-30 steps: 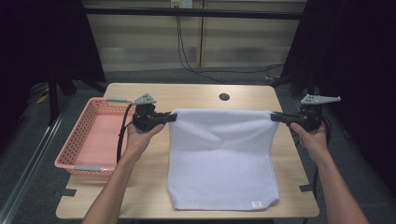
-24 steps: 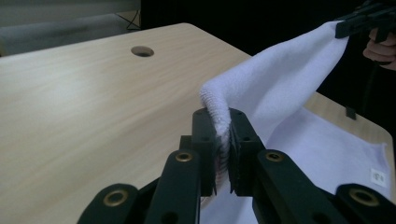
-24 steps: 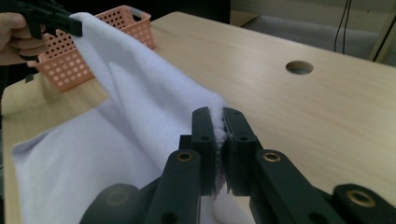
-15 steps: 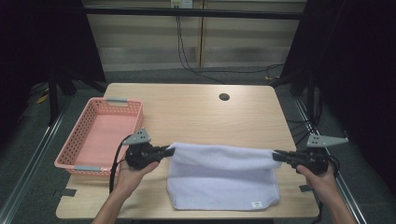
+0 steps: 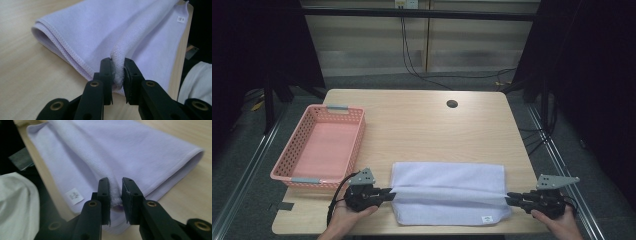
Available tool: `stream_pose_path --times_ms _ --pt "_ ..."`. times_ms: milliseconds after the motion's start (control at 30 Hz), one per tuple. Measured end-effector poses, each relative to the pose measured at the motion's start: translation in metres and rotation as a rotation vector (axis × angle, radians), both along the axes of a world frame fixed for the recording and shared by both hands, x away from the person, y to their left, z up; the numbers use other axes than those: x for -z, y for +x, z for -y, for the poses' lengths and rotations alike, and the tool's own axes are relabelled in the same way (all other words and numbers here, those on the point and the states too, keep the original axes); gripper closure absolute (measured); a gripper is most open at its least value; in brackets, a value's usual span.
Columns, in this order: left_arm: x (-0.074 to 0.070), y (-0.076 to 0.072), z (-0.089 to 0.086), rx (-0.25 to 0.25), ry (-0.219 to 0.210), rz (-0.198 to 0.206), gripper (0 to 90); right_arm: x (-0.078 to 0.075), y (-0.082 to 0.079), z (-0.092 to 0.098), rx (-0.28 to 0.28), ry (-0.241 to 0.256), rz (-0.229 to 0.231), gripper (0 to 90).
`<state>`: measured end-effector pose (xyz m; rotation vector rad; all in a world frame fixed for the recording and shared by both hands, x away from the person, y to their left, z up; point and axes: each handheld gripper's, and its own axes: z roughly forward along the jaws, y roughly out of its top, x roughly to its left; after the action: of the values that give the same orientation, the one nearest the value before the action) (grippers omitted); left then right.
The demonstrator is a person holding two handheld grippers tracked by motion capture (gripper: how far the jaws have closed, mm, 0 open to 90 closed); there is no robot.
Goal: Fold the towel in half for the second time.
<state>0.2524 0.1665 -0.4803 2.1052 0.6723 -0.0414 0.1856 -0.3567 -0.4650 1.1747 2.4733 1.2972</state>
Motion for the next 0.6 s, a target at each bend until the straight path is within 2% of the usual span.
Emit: stream_pose_path --times_ms 33,67,100,167,233,267,300,367,467,533,600 --pt "0.000 -0.003 0.000 0.020 -0.002 -0.010 78.7 0.001 -0.003 0.000 -0.010 0.004 -0.002 78.5" --pt "0.001 -0.007 0.000 0.036 0.013 -0.010 78.6 0.001 -0.007 -0.001 -0.011 -0.004 0.000 79.0" --pt "0.001 -0.009 0.001 0.039 0.015 -0.007 79.0 0.001 -0.012 -0.002 -0.021 -0.006 -0.007 79.0" --pt "0.000 -0.015 -0.001 0.058 -0.004 -0.017 77.6 0.002 -0.017 -0.002 -0.021 -0.016 -0.001 78.6" --pt "-0.002 -0.019 -0.003 0.060 -0.004 -0.002 77.6 0.000 -0.020 0.000 -0.021 -0.009 0.000 77.5" --pt "-0.003 -0.020 -0.005 0.061 -0.009 -0.012 76.6 -0.001 -0.020 0.000 -0.017 -0.007 -0.006 75.5" --pt "-0.004 -0.021 -0.006 0.057 -0.021 -0.008 73.8 -0.002 -0.022 0.001 -0.016 -0.011 -0.003 73.7" --pt "-0.005 -0.021 -0.010 0.082 -0.046 -0.019 69.6 -0.003 -0.025 0.002 -0.002 0.004 0.006 66.4" --pt "-0.012 -0.018 -0.013 0.069 -0.104 0.000 65.8 -0.008 -0.027 0.002 0.037 0.011 0.023 59.9" --pt "-0.013 -0.012 -0.009 0.042 -0.073 0.018 63.7 -0.010 -0.022 -0.003 0.053 -0.009 0.039 58.3" --pt "-0.010 -0.001 -0.001 0.027 -0.050 0.014 64.1 -0.008 -0.012 -0.012 0.055 0.005 0.036 57.4"
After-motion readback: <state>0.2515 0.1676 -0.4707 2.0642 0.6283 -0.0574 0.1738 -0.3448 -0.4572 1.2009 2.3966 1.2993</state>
